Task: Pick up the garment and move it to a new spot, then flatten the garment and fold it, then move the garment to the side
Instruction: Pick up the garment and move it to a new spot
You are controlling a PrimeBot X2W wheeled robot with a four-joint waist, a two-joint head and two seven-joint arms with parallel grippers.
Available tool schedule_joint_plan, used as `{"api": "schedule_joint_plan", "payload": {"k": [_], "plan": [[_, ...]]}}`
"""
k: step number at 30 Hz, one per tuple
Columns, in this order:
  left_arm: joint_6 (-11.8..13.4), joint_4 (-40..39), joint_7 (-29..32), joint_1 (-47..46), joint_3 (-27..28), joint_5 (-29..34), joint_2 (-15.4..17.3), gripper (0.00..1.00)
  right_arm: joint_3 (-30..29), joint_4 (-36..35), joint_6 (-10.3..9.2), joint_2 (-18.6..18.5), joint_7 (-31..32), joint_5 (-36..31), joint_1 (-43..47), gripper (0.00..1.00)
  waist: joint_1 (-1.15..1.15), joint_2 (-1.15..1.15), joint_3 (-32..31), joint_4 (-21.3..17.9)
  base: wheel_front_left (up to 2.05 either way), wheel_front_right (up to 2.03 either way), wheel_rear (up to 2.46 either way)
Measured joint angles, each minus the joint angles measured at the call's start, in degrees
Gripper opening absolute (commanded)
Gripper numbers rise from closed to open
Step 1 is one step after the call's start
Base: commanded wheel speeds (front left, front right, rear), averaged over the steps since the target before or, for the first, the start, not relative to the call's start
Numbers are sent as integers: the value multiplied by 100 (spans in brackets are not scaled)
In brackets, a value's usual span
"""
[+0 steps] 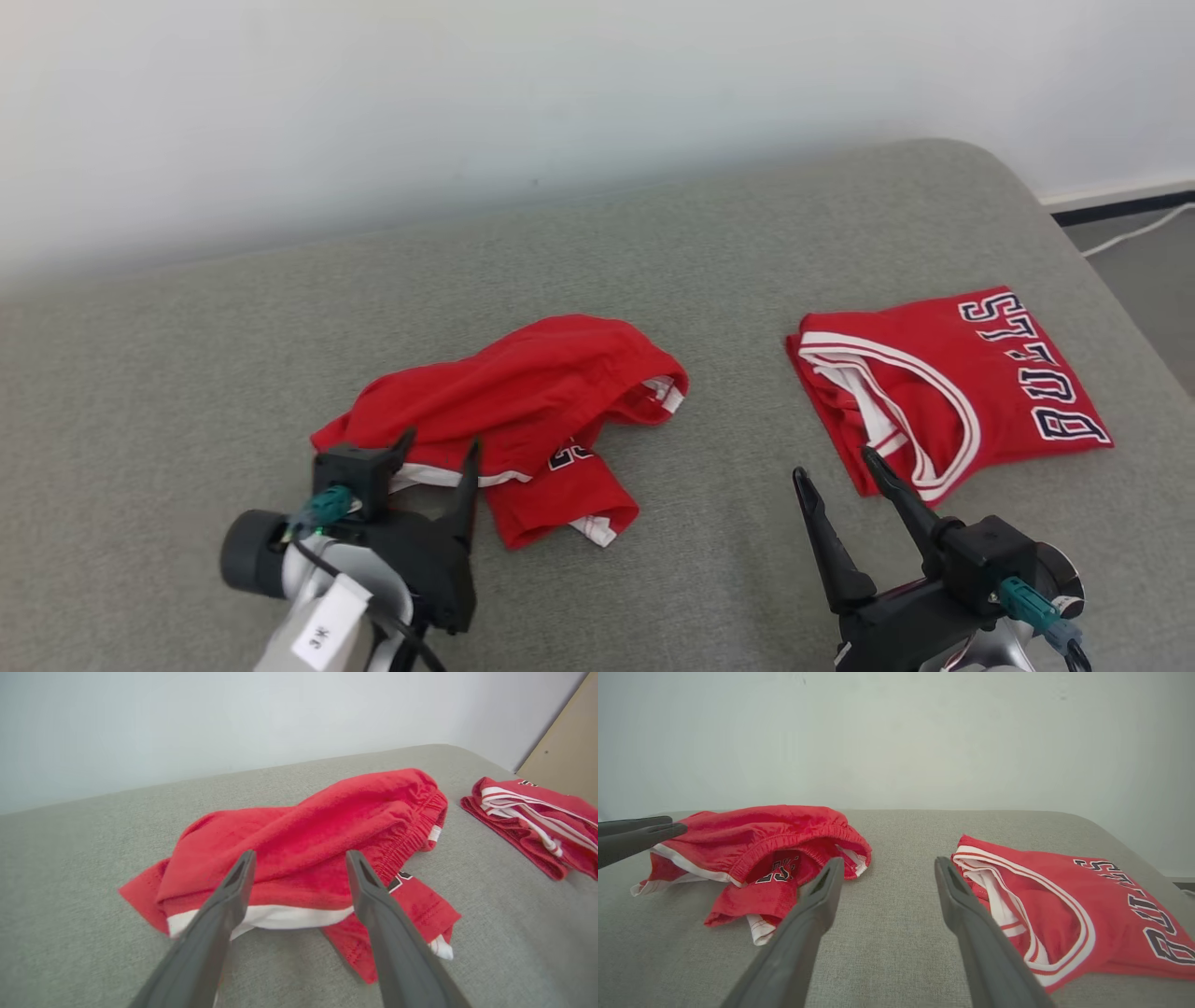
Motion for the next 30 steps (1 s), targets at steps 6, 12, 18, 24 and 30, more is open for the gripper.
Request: {"api": "schedule_joint_plan", "payload": {"k": [6, 12, 18, 24, 30], "plan": [[-98, -186, 119, -222, -285, 205, -176, 100, 33, 24, 0, 49, -5, 0, -2, 100, 0, 0, 43, -345, 0, 0, 0], [-102, -176, 315, -447, -410, 301, -192, 100, 57, 80, 0, 79, -54, 0, -9, 100, 0, 0, 119, -751, 0, 0, 0], [-101, -138, 485, -604, -469, 369, -194, 100, 58, 86, 0, 97, -98, 8, -24, 100, 0, 0, 214, -1109, 0, 0, 0], [-91, 21, 699, -870, -601, 659, -162, 100, 63, 120, 0, 148, -154, 55, -137, 100, 0, 0, 371, -1500, 0, 0, 0], [116, 271, 933, -1162, -693, 1145, 103, 100, 59, 183, 0, 175, -230, 110, -141, 100, 0, 0, 544, -1802, 0, 0, 0]]}}
